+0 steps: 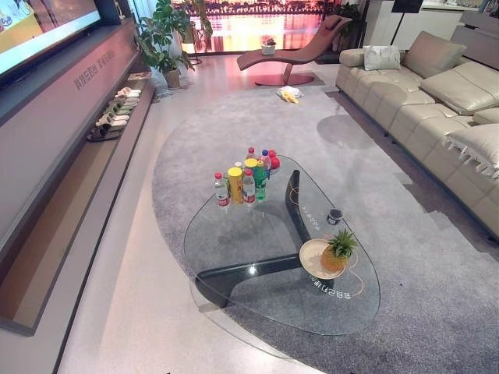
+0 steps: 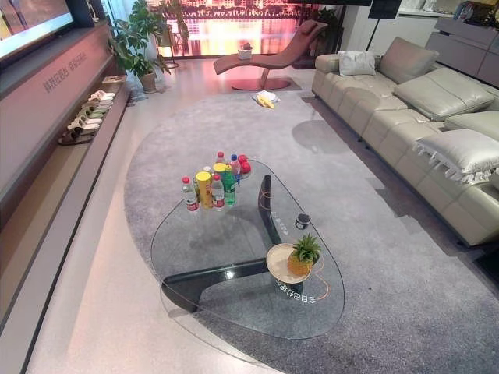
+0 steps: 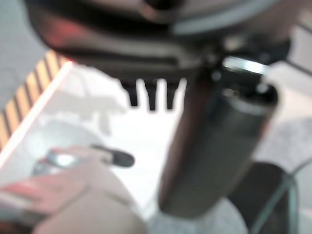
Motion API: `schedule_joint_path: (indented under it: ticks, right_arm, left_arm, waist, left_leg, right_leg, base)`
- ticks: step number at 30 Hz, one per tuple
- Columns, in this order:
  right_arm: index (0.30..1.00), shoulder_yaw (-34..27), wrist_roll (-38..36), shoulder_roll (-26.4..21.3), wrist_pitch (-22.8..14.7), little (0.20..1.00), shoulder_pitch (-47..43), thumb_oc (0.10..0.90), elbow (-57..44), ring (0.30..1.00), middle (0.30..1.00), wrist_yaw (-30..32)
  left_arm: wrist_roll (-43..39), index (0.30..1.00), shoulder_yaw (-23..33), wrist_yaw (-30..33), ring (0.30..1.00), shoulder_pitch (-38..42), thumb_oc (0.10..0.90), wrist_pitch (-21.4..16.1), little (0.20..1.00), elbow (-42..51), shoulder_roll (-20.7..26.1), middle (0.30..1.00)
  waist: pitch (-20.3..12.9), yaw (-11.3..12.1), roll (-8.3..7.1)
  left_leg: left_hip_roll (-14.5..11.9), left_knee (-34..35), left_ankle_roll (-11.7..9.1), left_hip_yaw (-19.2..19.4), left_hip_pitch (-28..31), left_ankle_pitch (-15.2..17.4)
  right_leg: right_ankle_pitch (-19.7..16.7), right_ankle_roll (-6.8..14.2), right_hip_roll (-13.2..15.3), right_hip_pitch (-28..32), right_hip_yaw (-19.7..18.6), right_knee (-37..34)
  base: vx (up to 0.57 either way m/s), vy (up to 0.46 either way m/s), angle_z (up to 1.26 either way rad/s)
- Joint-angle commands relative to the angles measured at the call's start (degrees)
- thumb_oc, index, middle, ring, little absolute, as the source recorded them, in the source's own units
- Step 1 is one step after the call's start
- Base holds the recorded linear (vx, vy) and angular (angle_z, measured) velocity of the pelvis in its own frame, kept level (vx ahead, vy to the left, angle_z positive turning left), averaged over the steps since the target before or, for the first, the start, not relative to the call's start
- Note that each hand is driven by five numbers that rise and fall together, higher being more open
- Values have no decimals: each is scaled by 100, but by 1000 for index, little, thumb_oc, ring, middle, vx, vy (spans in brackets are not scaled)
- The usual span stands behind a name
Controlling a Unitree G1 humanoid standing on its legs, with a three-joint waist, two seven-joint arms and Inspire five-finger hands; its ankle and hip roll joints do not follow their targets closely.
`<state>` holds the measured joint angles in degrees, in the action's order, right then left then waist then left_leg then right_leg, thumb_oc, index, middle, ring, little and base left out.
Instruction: Pick up the fruit to the plate
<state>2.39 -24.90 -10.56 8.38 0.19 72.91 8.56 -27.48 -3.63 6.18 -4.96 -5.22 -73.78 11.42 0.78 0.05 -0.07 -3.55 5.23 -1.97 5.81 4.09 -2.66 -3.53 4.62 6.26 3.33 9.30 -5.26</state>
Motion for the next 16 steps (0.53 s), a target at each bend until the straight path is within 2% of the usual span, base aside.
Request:
schedule_joint_path:
  ticks: [1,3,9,10,16]
  right_arm:
    - [900,-94,-269,45,182,900,-237,800,472,900,900,-98]
    - [900,-134,-309,56,210,900,-205,800,572,900,900,-125]
    - [900,-81,-206,86,16,900,-186,800,606,900,900,-369]
    - [900,42,-116,96,35,900,-192,800,578,900,900,-573]
    - [900,78,-116,114,431,900,-168,800,780,900,900,-898]
  left_arm:
    - [17,900,128,-76,900,480,800,-440,900,-292,-10,900]
    - [205,900,108,-4,900,472,800,-535,900,-341,-46,900]
    - [300,900,33,72,900,468,800,-313,900,-428,-111,900]
    - [-30,900,105,115,900,498,800,-85,900,-489,-102,900]
    - [-177,900,182,-152,900,558,800,119,900,-569,-155,900]
  waist:
    - [127,123,-75]
    - [120,124,-70]
    - [105,112,-75]
    - [113,102,-81]
    - [91,111,-86]
  left_leg:
    - [15,-23,-15,-90,2,28]
    - [14,-23,-20,-100,7,36]
    - [-3,-23,-30,-88,8,31]
    - [-9,-23,-35,-96,11,32]
    - [-26,-23,-46,-119,24,42]
  right_leg:
    - [-192,33,135,157,250,26]
    - [-187,41,137,165,248,26]
    - [-181,46,138,163,227,26]
    - [-179,39,136,163,215,26]
    - [-167,54,151,186,250,26]
  base:
    - [0,0,0]
    - [0,0,0]
    - [0,0,0]
    - [0,0,0]
    - [0,0,0]
